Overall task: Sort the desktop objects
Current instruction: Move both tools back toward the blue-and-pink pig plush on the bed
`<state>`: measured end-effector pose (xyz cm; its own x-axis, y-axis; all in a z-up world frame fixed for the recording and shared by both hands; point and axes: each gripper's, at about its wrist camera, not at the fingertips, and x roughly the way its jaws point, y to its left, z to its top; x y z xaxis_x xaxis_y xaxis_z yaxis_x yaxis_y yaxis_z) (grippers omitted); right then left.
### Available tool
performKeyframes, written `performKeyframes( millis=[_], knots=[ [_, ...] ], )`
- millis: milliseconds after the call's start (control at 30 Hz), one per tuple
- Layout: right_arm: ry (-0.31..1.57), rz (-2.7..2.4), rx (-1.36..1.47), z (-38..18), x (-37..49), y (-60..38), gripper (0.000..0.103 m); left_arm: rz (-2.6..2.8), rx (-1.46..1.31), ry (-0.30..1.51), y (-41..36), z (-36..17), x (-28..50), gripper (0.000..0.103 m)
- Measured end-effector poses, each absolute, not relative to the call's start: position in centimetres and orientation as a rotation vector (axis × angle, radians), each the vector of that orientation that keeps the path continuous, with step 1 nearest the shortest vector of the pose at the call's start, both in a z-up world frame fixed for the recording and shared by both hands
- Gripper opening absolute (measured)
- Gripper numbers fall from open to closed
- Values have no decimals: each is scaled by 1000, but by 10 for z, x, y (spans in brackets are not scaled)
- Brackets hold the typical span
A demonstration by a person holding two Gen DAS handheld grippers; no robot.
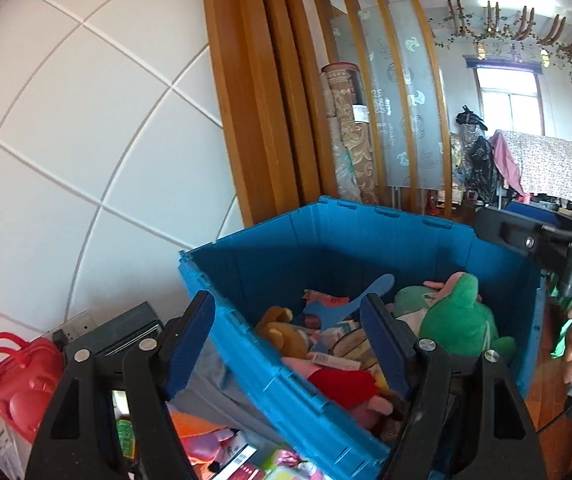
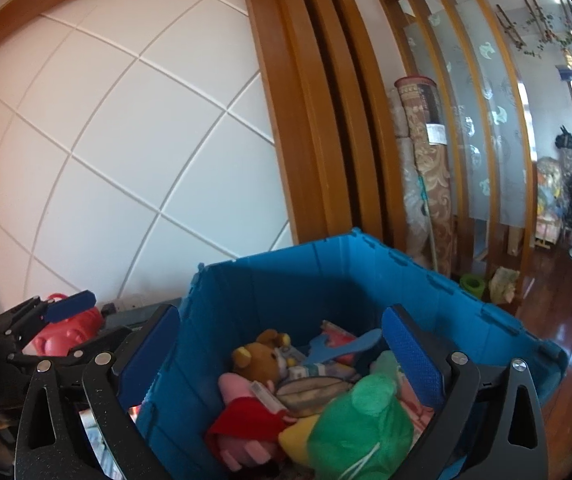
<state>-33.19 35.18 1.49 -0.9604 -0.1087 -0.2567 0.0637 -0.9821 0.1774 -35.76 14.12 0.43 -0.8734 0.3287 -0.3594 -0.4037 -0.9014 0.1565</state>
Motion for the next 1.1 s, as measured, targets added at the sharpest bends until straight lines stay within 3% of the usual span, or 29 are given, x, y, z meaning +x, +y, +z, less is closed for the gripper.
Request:
performKeyframes(
  millis=[167,500,767,1000,1100],
  knots=[
    [-219,-2940,406,21,-334,304,103,2808,-526,240,71,-16,-342,75],
    [-133,-2742,464,16,-342,139,103,3052,-804,244,-122,-76,-315,75],
    [-63,-2592,642,-55,-379,-3,103,3219,-955,437,-255,-114,-328,75],
    [38,-2364,878,-141,-431,-99,103,3141,-1117,341,-319,-171,-369,75],
    [95,-2291,946,-171,-450,-130,103,3044,-1149,405,-330,-201,-386,75]
  ],
)
